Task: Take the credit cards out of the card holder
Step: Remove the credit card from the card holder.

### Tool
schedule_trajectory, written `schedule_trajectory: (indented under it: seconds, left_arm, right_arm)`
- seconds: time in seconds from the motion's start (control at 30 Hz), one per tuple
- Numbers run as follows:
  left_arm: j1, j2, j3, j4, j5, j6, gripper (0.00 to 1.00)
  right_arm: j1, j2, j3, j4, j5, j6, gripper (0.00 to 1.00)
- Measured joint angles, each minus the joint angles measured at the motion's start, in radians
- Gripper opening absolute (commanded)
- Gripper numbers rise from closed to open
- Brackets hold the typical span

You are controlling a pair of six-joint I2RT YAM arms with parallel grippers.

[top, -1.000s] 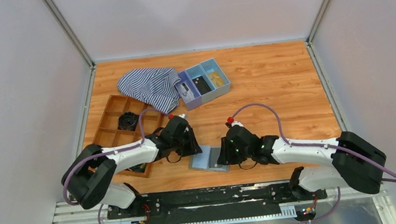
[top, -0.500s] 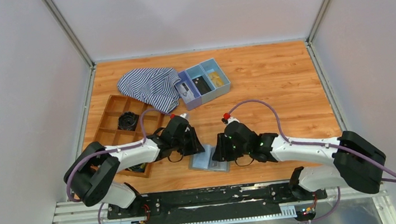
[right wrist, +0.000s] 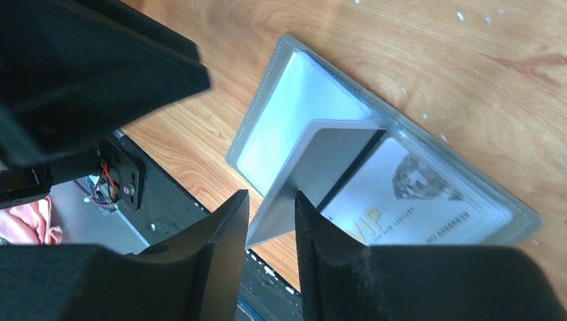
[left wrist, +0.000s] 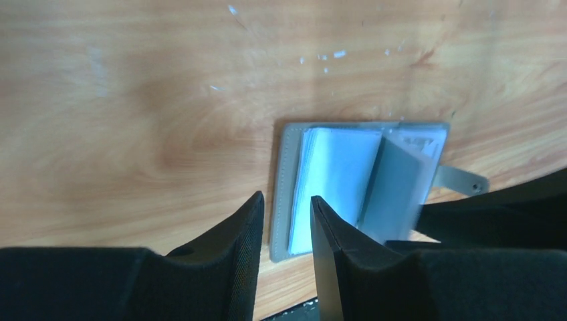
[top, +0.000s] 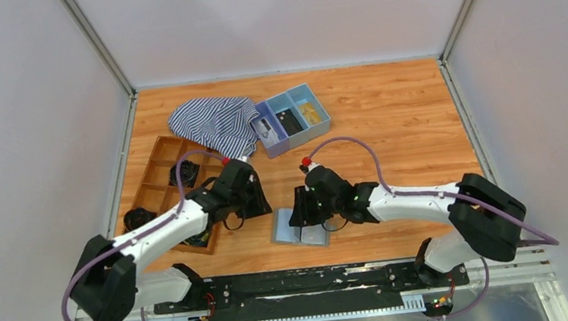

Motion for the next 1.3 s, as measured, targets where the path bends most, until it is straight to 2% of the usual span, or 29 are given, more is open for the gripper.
schedule_trajectory:
  seconds: [0.17, 0.37, 0.47, 0.63, 0.83, 1.0, 1.2, 1.3]
  left_arm:
    - [0.047, -0.150, 0.104, -0.168, -0.083, 0.034, 0.36]
    - [0.049, -0.226, 0.158, -0.224, -0.107, 0.042, 0.36]
    - [0.049, -0.217, 0.146, -0.225, -0.088, 0.041, 0.36]
    - [0.049, -0.187, 0.111, -0.217, -0.042, 0.040, 0.36]
    - [0.047, -0.168, 0.092, -0.176, 0.019, 0.037, 0.37]
    - [0.031, -0.146, 0.070, -0.070, 0.117, 0.015, 0.37]
    - [0.000, -0.021, 0.023, 0.083, 0.245, -0.021, 0.37]
    - [-0.005, 0.025, -0.005, 0.111, 0.259, -0.028, 0.37]
  right_arm:
    - [0.005, 0.075, 0.035, 0.035, -0.022, -0.008, 0.36]
    - [0.006, 0.122, 0.046, 0.064, -0.049, -0.008, 0.37]
    - [0.006, 0.099, 0.045, 0.060, -0.044, -0.010, 0.38]
    - [0.006, -0.035, 0.001, 0.045, -0.006, -0.011, 0.39]
    - [0.003, -0.128, -0.077, 0.034, 0.030, 0.001, 0.39]
    - [-0.010, -0.121, -0.108, 0.015, 0.038, 0.018, 0.38]
    - [-0.039, -0.082, -0.117, 0.044, 0.015, 0.045, 0.38]
    - [-0.045, -0.051, -0.118, 0.066, -0.002, 0.058, 0.38]
